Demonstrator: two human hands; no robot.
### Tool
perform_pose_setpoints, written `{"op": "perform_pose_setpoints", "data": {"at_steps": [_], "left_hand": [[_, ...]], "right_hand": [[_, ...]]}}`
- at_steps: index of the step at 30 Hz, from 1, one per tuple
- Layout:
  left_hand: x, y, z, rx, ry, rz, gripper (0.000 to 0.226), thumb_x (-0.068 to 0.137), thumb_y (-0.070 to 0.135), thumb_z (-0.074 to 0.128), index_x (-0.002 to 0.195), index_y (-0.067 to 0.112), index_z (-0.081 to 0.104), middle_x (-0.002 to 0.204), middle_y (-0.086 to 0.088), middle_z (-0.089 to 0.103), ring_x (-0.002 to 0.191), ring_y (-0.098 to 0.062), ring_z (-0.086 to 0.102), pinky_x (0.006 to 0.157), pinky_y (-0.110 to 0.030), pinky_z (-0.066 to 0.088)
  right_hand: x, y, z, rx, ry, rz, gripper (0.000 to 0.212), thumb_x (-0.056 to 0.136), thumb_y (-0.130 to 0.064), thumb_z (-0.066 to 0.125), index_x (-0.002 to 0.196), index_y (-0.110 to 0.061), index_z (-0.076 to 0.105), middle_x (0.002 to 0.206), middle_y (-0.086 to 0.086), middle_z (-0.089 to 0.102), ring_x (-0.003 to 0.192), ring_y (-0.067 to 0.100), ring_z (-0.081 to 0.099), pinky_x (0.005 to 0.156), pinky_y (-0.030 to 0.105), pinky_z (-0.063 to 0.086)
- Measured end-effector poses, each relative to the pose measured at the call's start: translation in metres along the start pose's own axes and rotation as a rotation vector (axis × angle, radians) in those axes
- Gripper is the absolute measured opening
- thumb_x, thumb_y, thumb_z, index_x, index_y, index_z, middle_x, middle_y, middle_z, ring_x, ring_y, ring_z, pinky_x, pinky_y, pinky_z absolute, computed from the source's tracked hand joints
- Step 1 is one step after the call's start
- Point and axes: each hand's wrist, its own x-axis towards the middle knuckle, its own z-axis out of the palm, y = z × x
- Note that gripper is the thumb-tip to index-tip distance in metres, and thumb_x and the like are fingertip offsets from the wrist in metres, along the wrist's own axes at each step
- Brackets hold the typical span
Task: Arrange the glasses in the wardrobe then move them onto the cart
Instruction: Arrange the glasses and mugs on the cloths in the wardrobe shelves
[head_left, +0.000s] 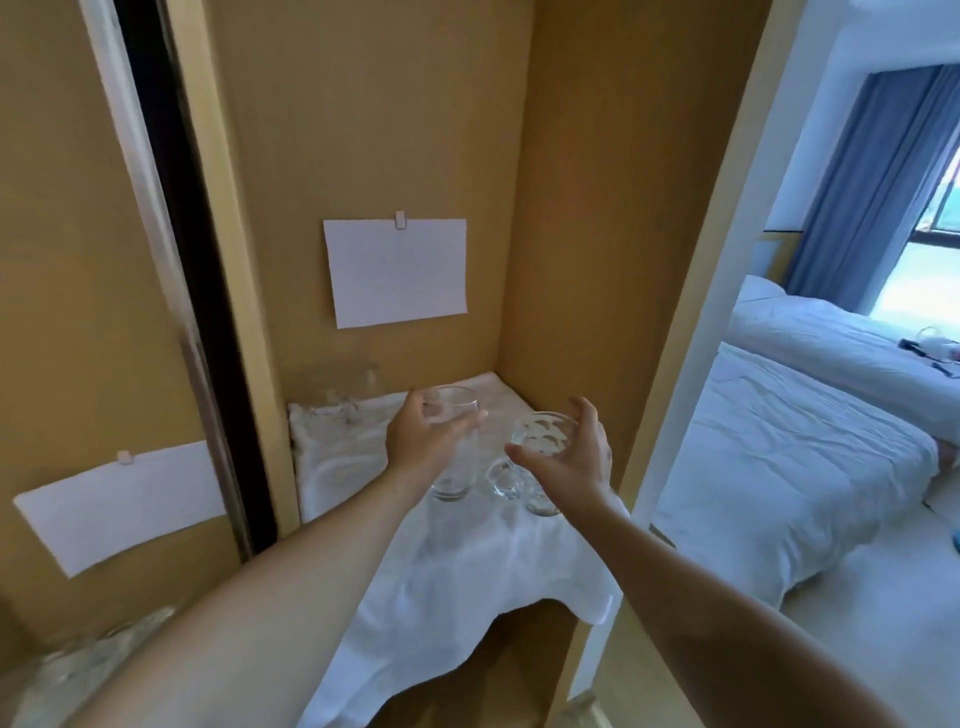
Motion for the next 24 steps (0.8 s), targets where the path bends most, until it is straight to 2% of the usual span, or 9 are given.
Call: {"op": "perform_pose_setpoints", "data": {"at_steps": [4,7,10,15,18,21,24], "left_hand": [[0.033,-0.02,-0.003,-0.019,0.023,-0.025,0.06,0.06,0.051,0.092,0.104,0.033,0.056,0.105,0.013,0.059,0.1,-0.009,0.059,0.079,-0.03,0.047],[0.051,-0.033,-0.007,-0.021,0.03,-0.032,0.057,0.059,0.05,0.093,0.097,0.034,0.054,0.106,0.012,0.059,0.099,-0.007,0.059,0.081,-0.03,0.047],[0.064,-0.042,-0.012,-0.016,0.043,-0.054,0.059,0.057,0.051,0.093,0.097,0.034,0.054,0.106,0.013,0.06,0.098,-0.006,0.059,0.086,-0.031,0.049],[0.078,-0.058,-0.014,-0.014,0.083,-0.055,0.061,0.056,0.053,0.092,0.099,0.035,0.053,0.105,0.016,0.058,0.098,-0.005,0.059,0.079,-0.027,0.048],[0.084,-0.068,-0.013,-0.01,0.115,-0.059,0.067,0.056,0.053,0.09,0.108,0.031,0.054,0.105,0.016,0.056,0.1,-0.012,0.059,0.087,-0.033,0.05],[0.09,-0.078,-0.013,0.009,0.152,-0.06,0.065,0.058,0.049,0.092,0.106,0.027,0.054,0.103,0.014,0.056,0.101,-0.016,0.058,0.09,-0.038,0.051],[0.098,-0.085,-0.013,0.033,0.174,-0.077,0.065,0.053,0.055,0.089,0.102,0.03,0.053,0.101,0.012,0.056,0.099,-0.015,0.058,0.088,-0.039,0.052]], "right_hand": [[0.024,0.003,0.031,-0.018,-0.001,0.008,0.111,0.056,-0.054,0.092,0.148,-0.029,0.034,0.135,-0.002,0.048,0.127,0.02,0.046,0.101,0.034,0.041],[0.036,0.007,0.048,-0.037,-0.012,0.017,0.11,0.057,-0.054,0.091,0.148,-0.029,0.034,0.136,-0.001,0.049,0.128,0.021,0.046,0.102,0.035,0.04],[0.048,0.007,0.064,-0.053,-0.035,0.015,0.106,0.056,-0.055,0.09,0.144,-0.029,0.037,0.134,0.0,0.05,0.126,0.022,0.049,0.102,0.04,0.045],[0.062,0.013,0.095,-0.006,-0.097,0.014,0.102,0.056,-0.054,0.09,0.14,-0.03,0.038,0.136,0.001,0.049,0.124,0.021,0.052,0.101,0.046,0.05],[0.066,0.022,0.111,0.035,-0.129,-0.004,0.102,0.057,-0.05,0.091,0.143,-0.03,0.038,0.139,0.001,0.047,0.126,0.019,0.051,0.103,0.046,0.049],[0.072,0.031,0.123,-0.004,-0.159,-0.018,0.106,0.055,-0.055,0.088,0.145,-0.031,0.038,0.138,0.003,0.049,0.124,0.02,0.053,0.101,0.045,0.05],[0.084,0.042,0.133,-0.037,-0.197,-0.025,0.106,0.056,-0.054,0.091,0.145,-0.031,0.038,0.136,0.006,0.052,0.123,0.022,0.054,0.1,0.041,0.05]]}}
